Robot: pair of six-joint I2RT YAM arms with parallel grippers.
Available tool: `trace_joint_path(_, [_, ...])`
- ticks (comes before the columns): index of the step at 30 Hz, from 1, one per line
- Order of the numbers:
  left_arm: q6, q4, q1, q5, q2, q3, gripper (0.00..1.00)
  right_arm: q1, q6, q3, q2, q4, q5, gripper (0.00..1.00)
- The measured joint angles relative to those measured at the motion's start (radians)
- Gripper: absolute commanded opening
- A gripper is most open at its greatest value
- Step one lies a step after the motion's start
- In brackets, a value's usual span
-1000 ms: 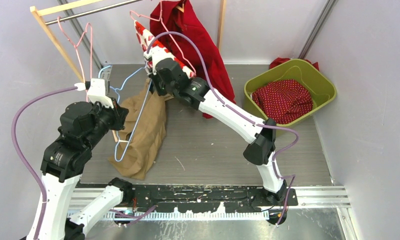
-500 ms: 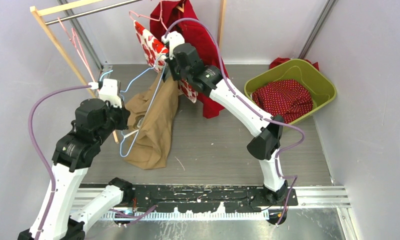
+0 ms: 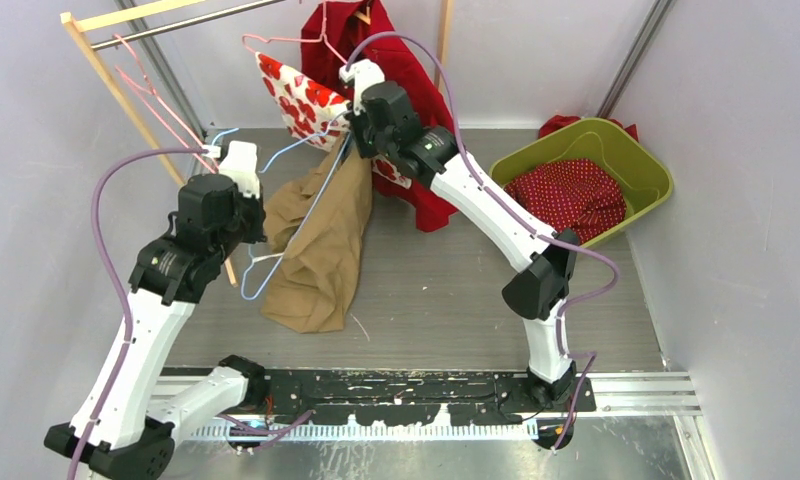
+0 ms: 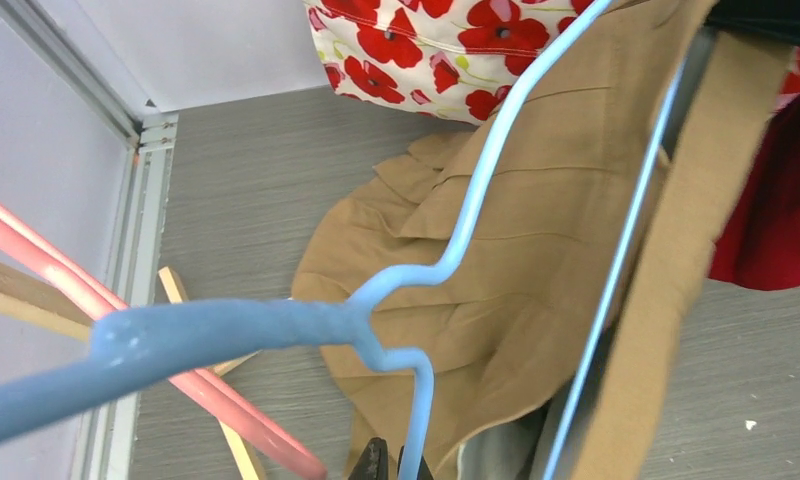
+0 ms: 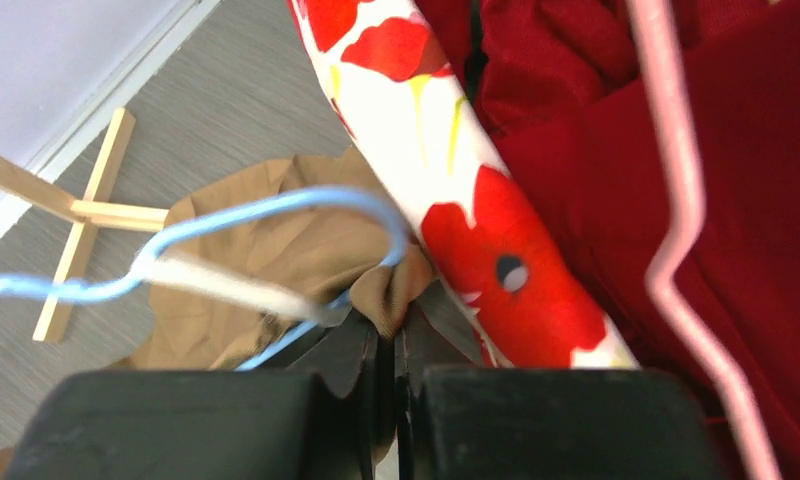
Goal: Remove the skirt from the hanger
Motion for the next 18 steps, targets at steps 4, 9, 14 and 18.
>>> trace_joint_path(4, [0.02, 0.019, 0.0, -0.026, 0.063, 0.031, 0.0, 0.045, -0.009, -0.035, -0.028, -0.018, 0.028, 0.03])
trace_joint_path(9, [0.047, 0.053, 0.001, -0.048, 0.082, 0.037, 0.0, 0.095, -0.05, -0.037, -0.032, -0.037, 0.061, 0.05])
trace_joint_path(14, [0.053, 0.062, 0.001, -0.048, 0.044, 0.009, 0.0, 0.083, -0.102, -0.033, -0.032, -0.032, 0.096, 0.05])
trace_joint_path(18, [0.053, 0.053, 0.001, -0.044, 0.007, -0.022, 0.0, 0.032, -0.12, -0.015, -0.032, -0.032, 0.108, 0.05])
